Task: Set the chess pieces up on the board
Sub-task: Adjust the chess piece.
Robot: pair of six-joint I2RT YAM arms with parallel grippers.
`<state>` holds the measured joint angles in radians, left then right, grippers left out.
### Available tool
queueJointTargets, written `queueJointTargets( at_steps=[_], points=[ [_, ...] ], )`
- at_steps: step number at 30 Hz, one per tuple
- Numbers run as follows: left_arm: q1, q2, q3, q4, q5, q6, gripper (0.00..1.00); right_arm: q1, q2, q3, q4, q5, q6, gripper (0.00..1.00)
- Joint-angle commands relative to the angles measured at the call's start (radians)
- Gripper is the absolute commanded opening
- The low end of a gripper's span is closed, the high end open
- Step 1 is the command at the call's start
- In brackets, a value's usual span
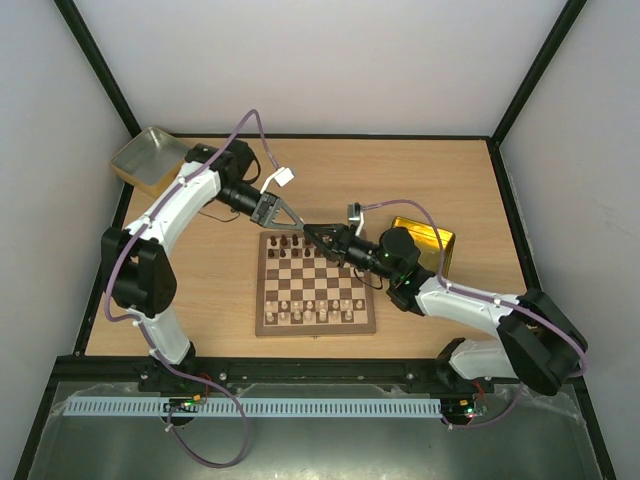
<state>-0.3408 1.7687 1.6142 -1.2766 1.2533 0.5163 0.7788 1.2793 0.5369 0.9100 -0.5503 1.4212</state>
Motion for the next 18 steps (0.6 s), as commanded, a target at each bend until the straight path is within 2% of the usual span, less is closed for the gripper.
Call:
queueJointTargets(
  at_steps=[1,6,11,13,18],
  points=[
    [-0.012,-0.005,-0.017,-0.020,-0.022,0.014,0.34,0.008,-0.046,0.051,0.059,0.008,-0.024,0.02],
    [-0.012,-0.005,-0.017,-0.018,-0.025,0.014,0.39,0.008,-0.052,0.053,0.051,0.009,-0.027,0.02],
    [-0.011,-0.001,-0.014,-0.018,-0.034,0.014,0.49,0.007,-0.067,0.057,0.000,0.014,-0.052,0.02],
    [-0.010,0.001,-0.011,-0.018,-0.038,0.014,0.53,0.007,-0.079,0.065,-0.053,0.016,-0.072,0.02],
    [-0.006,0.008,-0.006,-0.017,-0.041,0.010,0.57,0.007,-0.119,0.109,-0.226,0.025,-0.157,0.02]
  ],
)
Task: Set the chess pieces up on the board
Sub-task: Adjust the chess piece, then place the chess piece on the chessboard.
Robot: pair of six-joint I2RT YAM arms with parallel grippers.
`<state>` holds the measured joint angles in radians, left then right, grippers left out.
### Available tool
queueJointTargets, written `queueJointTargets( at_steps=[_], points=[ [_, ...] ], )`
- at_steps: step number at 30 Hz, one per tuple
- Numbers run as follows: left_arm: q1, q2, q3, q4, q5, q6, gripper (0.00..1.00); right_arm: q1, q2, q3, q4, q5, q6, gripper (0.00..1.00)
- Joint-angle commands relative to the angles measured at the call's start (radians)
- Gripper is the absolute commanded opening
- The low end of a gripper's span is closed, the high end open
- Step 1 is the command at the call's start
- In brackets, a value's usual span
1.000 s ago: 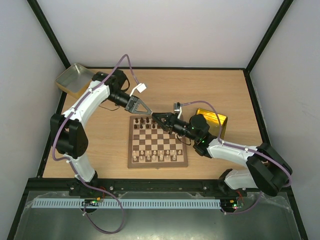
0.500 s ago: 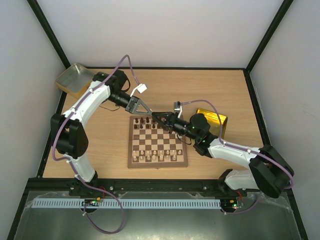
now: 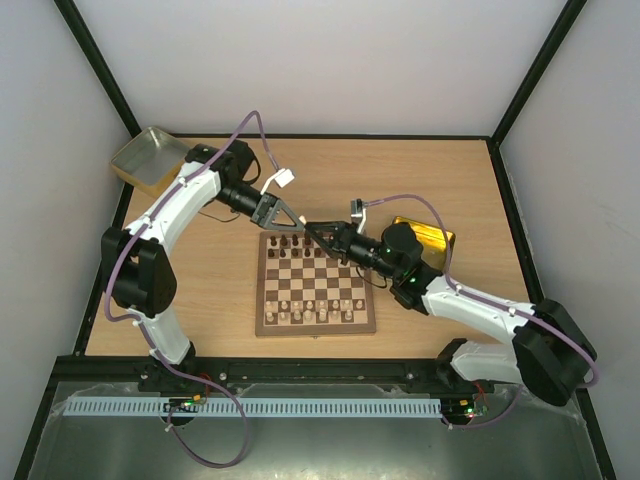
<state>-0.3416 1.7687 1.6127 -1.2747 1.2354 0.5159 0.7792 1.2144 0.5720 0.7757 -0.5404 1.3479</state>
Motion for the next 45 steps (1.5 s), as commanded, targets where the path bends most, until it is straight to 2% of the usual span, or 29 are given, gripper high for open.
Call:
queueJointTargets(
  at_steps=[1,10,19,27,31,36,40,45],
  points=[
    [-0.004,0.009,-0.002,-0.020,-0.025,0.010,0.57,0.006,-0.062,0.083,-0.130,0.016,-0.101,0.02],
    [-0.004,0.011,0.014,-0.020,-0.030,0.001,0.63,0.005,-0.099,0.192,-0.453,0.055,-0.249,0.02],
    [-0.004,-0.007,0.009,-0.019,-0.061,0.004,0.69,0.001,-0.052,0.498,-1.060,0.191,-0.500,0.02],
    [0.003,-0.032,-0.016,-0.018,-0.137,0.026,0.75,-0.002,0.057,0.749,-1.546,0.333,-0.603,0.02],
    [0.012,-0.059,-0.027,-0.007,-0.196,0.032,0.82,-0.002,0.077,0.783,-1.713,0.356,-0.611,0.02],
    [0.014,-0.122,-0.076,0.116,-0.325,-0.062,0.99,-0.002,0.101,0.827,-1.934,0.423,-0.645,0.02],
    [0.014,-0.171,-0.124,0.176,-0.340,-0.081,0.99,-0.002,0.125,0.847,-2.059,0.414,-0.664,0.02],
    [0.015,-0.201,-0.150,0.201,-0.314,-0.086,0.99,-0.002,0.107,0.748,-2.063,0.301,-0.678,0.02]
  ],
)
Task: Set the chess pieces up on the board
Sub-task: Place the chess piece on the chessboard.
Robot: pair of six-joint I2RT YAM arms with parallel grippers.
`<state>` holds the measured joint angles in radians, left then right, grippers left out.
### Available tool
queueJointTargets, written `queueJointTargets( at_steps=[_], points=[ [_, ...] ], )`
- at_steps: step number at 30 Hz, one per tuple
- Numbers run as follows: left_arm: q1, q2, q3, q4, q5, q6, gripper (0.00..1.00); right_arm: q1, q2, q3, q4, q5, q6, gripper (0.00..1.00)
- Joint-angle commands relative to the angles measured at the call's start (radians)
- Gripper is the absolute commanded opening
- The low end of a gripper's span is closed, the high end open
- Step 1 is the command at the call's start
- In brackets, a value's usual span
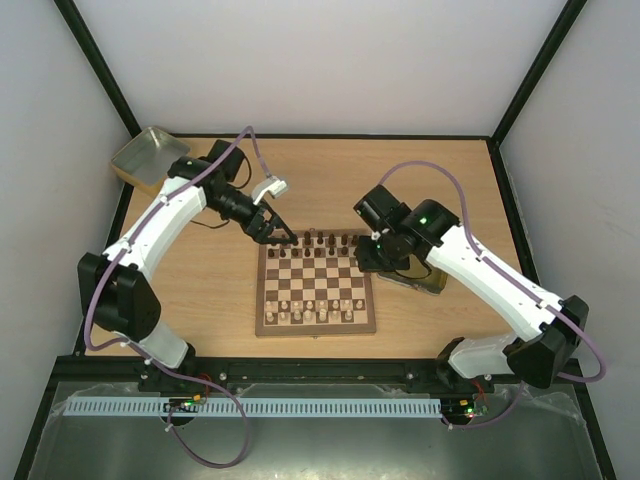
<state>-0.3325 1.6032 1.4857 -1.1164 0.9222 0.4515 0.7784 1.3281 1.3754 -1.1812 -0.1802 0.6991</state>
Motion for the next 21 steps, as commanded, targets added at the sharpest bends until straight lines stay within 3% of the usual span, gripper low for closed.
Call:
queueJointTargets(
  at_steps=[1,21],
  points=[
    [0.005,-0.039,-0.028,0.050,0.001,-0.024,0.99,-0.002,-0.010,-0.074,-0.107,-0.066,-0.031,0.02],
    [0.004,-0.075,-0.063,0.082,0.011,-0.046,0.99,0.001,0.004,-0.326,-0.066,-0.109,-0.108,0.02]
  ],
)
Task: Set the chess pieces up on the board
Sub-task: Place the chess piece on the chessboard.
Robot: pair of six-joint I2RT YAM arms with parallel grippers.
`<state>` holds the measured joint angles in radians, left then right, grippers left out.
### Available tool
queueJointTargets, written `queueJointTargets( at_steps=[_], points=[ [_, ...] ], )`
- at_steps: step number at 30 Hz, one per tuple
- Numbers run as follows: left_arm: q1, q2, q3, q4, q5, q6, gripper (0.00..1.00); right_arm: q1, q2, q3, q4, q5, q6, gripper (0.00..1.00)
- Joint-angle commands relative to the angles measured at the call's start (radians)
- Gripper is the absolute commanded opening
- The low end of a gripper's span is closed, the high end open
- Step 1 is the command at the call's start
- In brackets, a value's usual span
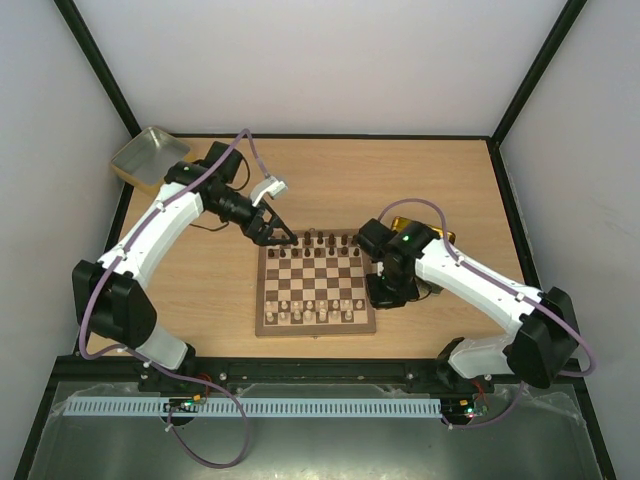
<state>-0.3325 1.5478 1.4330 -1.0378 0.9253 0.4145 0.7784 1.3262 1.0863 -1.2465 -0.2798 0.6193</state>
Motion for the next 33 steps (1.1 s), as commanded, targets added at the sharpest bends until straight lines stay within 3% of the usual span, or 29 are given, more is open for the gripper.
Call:
queueJointTargets(
  at_steps=[1,33],
  points=[
    [0.004,-0.020,-0.012,0.004,0.007,-0.009,0.99,0.001,0.011,-0.044,0.005,-0.008,-0.031,0.02],
    [0.006,-0.059,-0.052,0.030,-0.015,-0.023,0.99,0.066,0.182,-0.084,0.162,-0.015,-0.018,0.02]
  ],
)
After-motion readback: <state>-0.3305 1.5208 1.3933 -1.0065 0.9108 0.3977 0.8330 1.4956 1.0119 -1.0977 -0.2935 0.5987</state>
